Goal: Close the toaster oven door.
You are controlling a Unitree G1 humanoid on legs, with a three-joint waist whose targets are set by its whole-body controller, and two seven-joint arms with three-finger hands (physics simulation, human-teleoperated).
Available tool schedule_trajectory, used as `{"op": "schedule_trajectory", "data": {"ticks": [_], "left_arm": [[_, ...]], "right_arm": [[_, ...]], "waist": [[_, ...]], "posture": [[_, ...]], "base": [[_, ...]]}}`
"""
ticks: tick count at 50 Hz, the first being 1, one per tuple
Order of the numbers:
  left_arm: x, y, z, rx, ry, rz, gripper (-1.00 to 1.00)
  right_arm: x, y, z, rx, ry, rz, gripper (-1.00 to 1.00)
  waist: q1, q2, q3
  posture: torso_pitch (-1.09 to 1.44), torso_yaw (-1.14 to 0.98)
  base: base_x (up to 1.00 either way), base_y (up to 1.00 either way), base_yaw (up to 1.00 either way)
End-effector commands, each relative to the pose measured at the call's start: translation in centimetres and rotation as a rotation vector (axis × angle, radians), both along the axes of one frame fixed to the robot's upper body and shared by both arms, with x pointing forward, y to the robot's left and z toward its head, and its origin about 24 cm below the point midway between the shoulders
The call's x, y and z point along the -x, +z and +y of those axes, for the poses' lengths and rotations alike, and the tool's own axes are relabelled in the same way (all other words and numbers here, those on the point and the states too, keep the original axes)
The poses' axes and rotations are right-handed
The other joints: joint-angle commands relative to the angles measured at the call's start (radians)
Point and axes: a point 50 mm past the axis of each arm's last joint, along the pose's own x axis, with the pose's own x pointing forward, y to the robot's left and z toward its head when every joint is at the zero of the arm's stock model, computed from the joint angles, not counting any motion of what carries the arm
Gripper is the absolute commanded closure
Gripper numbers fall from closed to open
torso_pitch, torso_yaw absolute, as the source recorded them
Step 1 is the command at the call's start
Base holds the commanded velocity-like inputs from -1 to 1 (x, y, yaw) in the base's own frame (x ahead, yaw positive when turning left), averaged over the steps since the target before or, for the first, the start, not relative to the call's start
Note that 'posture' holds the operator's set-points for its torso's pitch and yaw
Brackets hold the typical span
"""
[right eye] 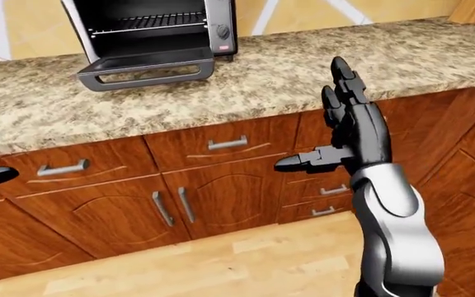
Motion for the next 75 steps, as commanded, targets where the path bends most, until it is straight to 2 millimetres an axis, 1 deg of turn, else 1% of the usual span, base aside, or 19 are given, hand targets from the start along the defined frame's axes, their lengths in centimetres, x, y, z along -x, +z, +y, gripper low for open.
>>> {"op": "schedule_trajectory", "data": {"ticks": [1, 9, 12, 13, 16, 20, 22, 24, 36, 39, 40, 43, 47, 51, 61, 65, 66, 70, 75], "left_arm": [[0.3, 2.1, -0.6, -0.064, -0.019, -0.089, -1.00], [0.4, 2.2, -0.5, -0.067, -0.015, -0.090, -1.00], [0.4, 2.2, -0.5, -0.066, -0.016, -0.090, -1.00], [0.4, 2.2, -0.5, -0.066, -0.015, -0.091, -1.00], [0.4, 2.1, -0.5, -0.066, -0.016, -0.089, -1.00], [0.4, 2.2, -0.5, -0.066, -0.017, -0.090, -1.00], [0.4, 2.3, -0.5, -0.066, -0.017, -0.092, -1.00], [0.4, 2.3, -0.6, -0.069, -0.019, -0.093, -1.00], [0.7, 3.5, -0.2, -0.071, -0.009, -0.117, -1.00], [1.0, 4.7, 0.3, -0.072, 0.004, -0.140, -1.00], [1.1, 5.0, 0.5, -0.073, 0.011, -0.147, -1.00], [1.2, 5.4, 0.8, -0.077, 0.020, -0.156, -1.00], [1.2, 5.4, 0.9, -0.081, 0.024, -0.159, -1.00], [1.3, 5.5, 1.0, -0.090, 0.031, -0.161, -1.00], [1.4, 5.6, 1.3, -0.091, 0.038, -0.161, -1.00], [1.3, 5.3, 1.3, -0.089, 0.036, -0.155, -1.00], [1.3, 5.3, 1.3, -0.089, 0.037, -0.155, -1.00], [1.3, 5.2, 1.3, -0.088, 0.038, -0.156, -1.00], [1.5, 5.7, 1.5, -0.086, 0.043, -0.173, -1.00]], "right_arm": [[0.7, 2.1, -0.4, 0.024, -0.031, -0.115, -1.00], [0.8, 2.0, -0.3, 0.027, -0.026, -0.117, -1.00], [0.8, 2.0, -0.2, 0.028, -0.025, -0.117, -1.00], [0.8, 2.0, -0.2, 0.028, -0.024, -0.117, -1.00], [0.8, 2.0, -0.2, 0.024, -0.024, -0.115, -1.00], [0.8, 2.1, -0.2, 0.025, -0.021, -0.116, -1.00], [0.8, 2.2, -0.1, 0.025, -0.020, -0.117, -1.00], [0.9, 2.3, -0.1, 0.025, -0.018, -0.119, -1.00], [0.6, 3.3, -0.5, 0.026, -0.029, -0.136, -1.00], [0.6, 4.0, -0.6, 0.029, -0.030, -0.149, -1.00], [0.5, 4.3, -0.6, 0.031, -0.029, -0.155, -1.00], [0.3, 5.1, -0.7, 0.035, -0.029, -0.169, -1.00], [0.2, 5.1, -0.7, 0.036, -0.029, -0.172, -1.00], [0.3, 5.4, -0.7, 0.035, -0.028, -0.176, -1.00], [0.4, 5.8, -0.8, 0.034, -0.030, -0.186, -1.00], [0.3, 5.8, -0.8, 0.036, -0.030, -0.186, -1.00], [0.3, 5.9, -0.8, 0.035, -0.030, -0.187, -1.00], [0.4, 6.0, -0.9, 0.034, -0.035, -0.189, -1.00], [0.5, 6.6, -1.5, 0.033, -0.050, -0.202, -1.00]], "waist": [[-0.005, -0.002, -0.022], [-0.001, -0.075, -0.014], [0.002, -0.130, -0.028], [-0.006, -0.092, -0.020], [-0.011, -0.108, -0.028], [-0.014, -0.076, -0.019], [-0.019, -0.044, -0.012], [-0.021, 0.027, -0.034], [-0.001, -0.076, -0.010], [0.006, -0.117, -0.029], [-0.006, -0.090, -0.020], [-0.010, -0.106, -0.029], [-0.012, -0.071, -0.014], [-0.021, 0.029, -0.029], [-0.004, -0.056, -0.008], [0.000, -0.125, -0.016], [-0.011, -0.088, -0.016], [-0.009, -0.101, -0.028], [-0.018, -0.037, -0.010]], "posture": [[0.00, 0.00], [0.00, 0.00], [0.00, 0.00], [0.00, 0.00], [0.00, 0.00], [0.00, 0.00], [0.00, 0.00], [0.00, 0.00], [0.00, 0.00], [0.00, 0.00], [0.00, 0.00], [0.00, 0.00], [0.00, 0.00], [0.00, 0.00], [0.00, 0.00], [0.00, 0.00], [0.00, 0.00], [0.00, 0.00], [0.00, 0.00]], "base": [[0.14, 0.27, 0.00], [0.13, 0.27, 0.00], [0.13, 0.27, 0.00], [0.14, 0.27, 0.00], [0.14, 0.27, 0.00], [0.13, 0.27, 0.00], [0.14, 0.27, 0.00], [0.13, 0.27, 0.00], [0.13, 0.23, 0.00], [0.13, 0.22, 0.00], [0.12, 0.22, 0.00], [0.13, 0.22, 0.00], [0.13, 0.21, 0.00], [0.13, 0.21, 0.00], [0.14, 0.22, 0.00], [0.13, 0.22, 0.00], [0.13, 0.21, 0.00], [0.13, 0.21, 0.00], [0.13, 0.21, 0.00]]}}
